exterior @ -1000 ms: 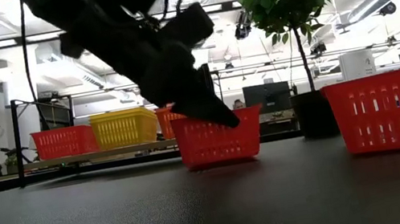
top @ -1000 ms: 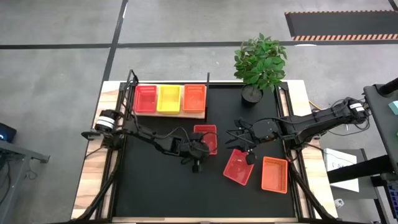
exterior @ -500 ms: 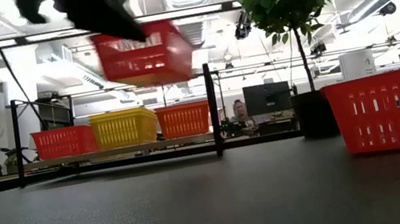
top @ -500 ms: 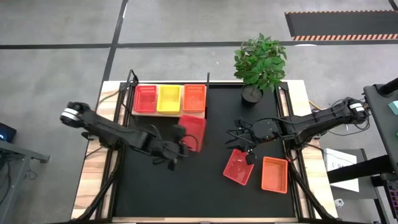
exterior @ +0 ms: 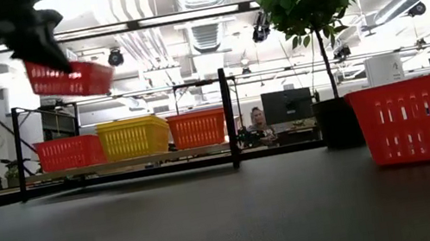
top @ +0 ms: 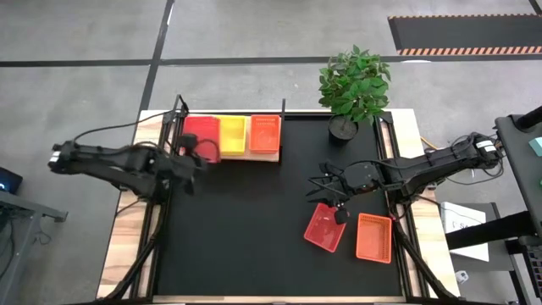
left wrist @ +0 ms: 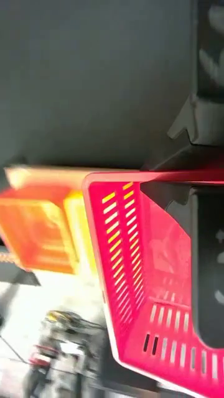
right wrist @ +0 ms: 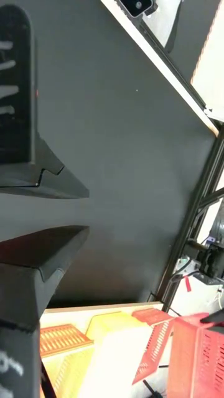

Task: Stack baskets on shelf by color
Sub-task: Stack the top red bin on top of the other red bin on the shelf, then stack the red bin on top of the other red bins on the shelf

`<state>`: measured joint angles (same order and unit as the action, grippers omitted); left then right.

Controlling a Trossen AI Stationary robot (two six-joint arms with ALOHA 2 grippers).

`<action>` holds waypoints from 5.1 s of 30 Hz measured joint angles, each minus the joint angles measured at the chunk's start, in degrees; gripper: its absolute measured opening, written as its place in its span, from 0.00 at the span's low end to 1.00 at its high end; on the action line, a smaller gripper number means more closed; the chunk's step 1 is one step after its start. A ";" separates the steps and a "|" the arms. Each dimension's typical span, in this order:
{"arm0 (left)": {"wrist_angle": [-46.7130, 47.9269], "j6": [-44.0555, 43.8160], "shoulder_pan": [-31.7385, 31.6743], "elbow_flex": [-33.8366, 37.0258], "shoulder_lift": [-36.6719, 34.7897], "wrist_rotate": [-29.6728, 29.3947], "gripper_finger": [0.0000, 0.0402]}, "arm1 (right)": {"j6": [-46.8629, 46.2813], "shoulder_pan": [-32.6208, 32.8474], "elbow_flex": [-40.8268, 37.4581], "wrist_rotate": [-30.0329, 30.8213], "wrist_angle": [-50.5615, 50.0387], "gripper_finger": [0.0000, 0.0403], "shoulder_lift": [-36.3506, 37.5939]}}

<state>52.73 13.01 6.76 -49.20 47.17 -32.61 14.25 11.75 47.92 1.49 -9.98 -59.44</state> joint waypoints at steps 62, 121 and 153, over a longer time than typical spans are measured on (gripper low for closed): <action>-8.79 22.16 -28.52 8.92 -2.34 8.18 0.20 | 0.74 0.00 -0.17 -0.17 2.16 0.18 -0.02; -42.74 -0.01 4.98 9.53 10.80 10.13 0.00 | 3.81 -0.04 -1.29 0.12 6.05 0.18 -0.04; -91.94 2.87 22.23 12.69 36.38 9.77 0.00 | -3.85 6.89 -1.46 -0.21 12.39 0.18 -0.04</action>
<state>-39.21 15.88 28.99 -36.51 83.56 -22.84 10.40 18.64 46.46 1.28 2.42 -59.48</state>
